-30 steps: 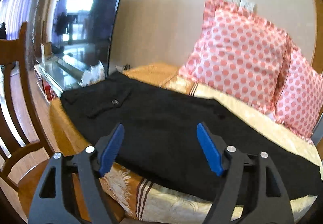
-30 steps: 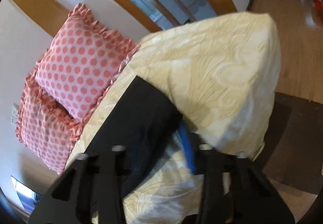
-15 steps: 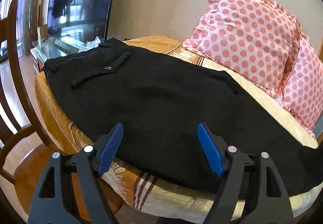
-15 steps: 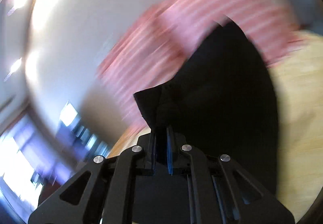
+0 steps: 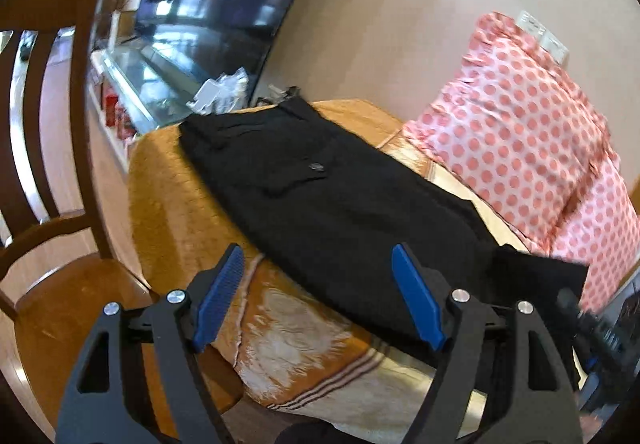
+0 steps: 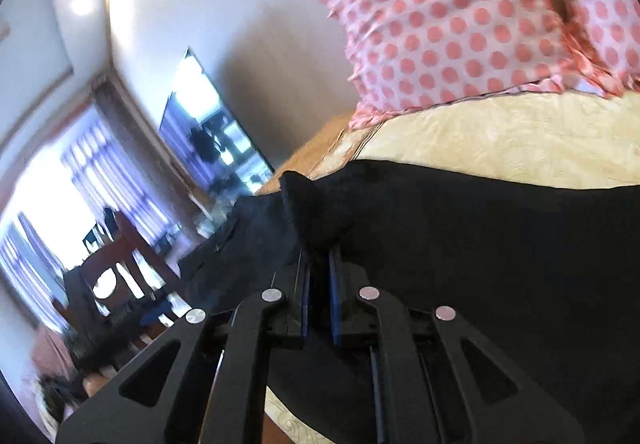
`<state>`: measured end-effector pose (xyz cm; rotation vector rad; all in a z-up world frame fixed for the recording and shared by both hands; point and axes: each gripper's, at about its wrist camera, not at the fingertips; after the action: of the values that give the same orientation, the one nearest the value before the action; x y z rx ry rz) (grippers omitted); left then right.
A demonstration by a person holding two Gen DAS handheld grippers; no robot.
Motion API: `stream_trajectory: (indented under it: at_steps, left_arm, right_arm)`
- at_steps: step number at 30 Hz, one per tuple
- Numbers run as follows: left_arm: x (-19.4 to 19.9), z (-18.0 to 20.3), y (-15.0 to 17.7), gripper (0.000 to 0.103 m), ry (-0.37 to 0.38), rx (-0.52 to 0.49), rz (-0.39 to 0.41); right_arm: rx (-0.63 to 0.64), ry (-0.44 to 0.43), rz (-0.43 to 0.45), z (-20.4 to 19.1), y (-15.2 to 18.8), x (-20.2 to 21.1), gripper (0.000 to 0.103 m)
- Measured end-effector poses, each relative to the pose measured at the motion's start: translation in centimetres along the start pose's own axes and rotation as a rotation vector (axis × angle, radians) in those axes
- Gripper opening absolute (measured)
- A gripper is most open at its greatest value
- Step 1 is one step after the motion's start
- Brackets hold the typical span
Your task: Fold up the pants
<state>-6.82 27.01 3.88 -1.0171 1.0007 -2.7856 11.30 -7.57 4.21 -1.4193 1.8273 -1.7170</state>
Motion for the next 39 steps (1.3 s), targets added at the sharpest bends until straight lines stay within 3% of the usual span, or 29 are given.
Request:
stream_trajectory:
  at_steps: [2, 5, 7, 9, 10, 11, 13, 14, 22, 28, 33, 39]
  left_arm:
    - [-0.5, -0.7, -0.1, 0.076, -0.006, 0.021, -0.019]
    - [-1.2, -1.7, -0.1, 0.076, -0.011, 0.052, -0.047]
    - [-1.4, -2.1, -0.2, 0.076, -0.007, 0.066, -0.06]
    - [-1.7, -2.5, -0.6, 0.076, 0.006, 0.09, -0.079]
    - [-1.9, -2.7, -0.7, 0.076, 0.015, 0.103, -0.09]
    - [-2.0, -2.8, -0.9, 0.076, 0.023, 0.114, -0.098]
    - [-2.4, -2.9, -1.3, 0.076, 0.026, 0.126, -0.107]
    - [-2.6, -3.0, -1.7, 0.076, 0.025, 0.136, -0.112]
    - [-4.1, -4.7, -5.3, 0.076, 0.028, 0.272, -0.113]
    - [-6.0, -5.9, -7.3, 0.077, -0.018, 0.343, -0.155]
    - [-4.5, -5.7, -7.5, 0.074, -0.002, 0.341, -0.105]
    - [-5.7, -5.3, -8.4, 0.077, 0.042, 0.348, -0.158]
  right_arm:
    - [0.056, -0.003, -0.076, -1.2, 1.2, -1.7, 0.008]
    - [0.199, 0.045, -0.206, -3.0, 2.9, -4.2, 0.018]
    - [0.272, 0.025, -0.185, -4.2, 3.4, -3.4, 0.059]
    - [0.276, -0.011, -0.152, -4.4, 2.8, -2.7, 0.077]
    - [0.274, -0.009, -0.122, -4.5, 2.6, -2.2, 0.081]
    - [0.269, -0.011, -0.105, -4.4, 2.6, -2.0, 0.082]
    - [0.229, -0.022, -0.196, -3.5, 3.3, -3.7, 0.082]
    - [0.245, -0.018, -0.153, -3.6, 3.4, -3.5, 0.083]
    - [0.229, -0.038, -0.147, -3.4, 3.8, -3.4, 0.084]
    - [0.238, -0.037, -0.141, -3.6, 3.8, -3.5, 0.084]
    - [0.233, -0.049, -0.137, -3.5, 3.9, -3.2, 0.084]
    - [0.234, -0.05, -0.131, -3.7, 4.0, -3.1, 0.085]
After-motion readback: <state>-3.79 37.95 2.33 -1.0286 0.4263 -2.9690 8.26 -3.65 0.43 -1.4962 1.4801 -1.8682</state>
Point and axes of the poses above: each gripper's, at about its wrist camera, not at the fingertips, and x roughly against the way its jaws point, z to its right, y to its underside, and after that the axes turned 15 degrees about x, right-handed
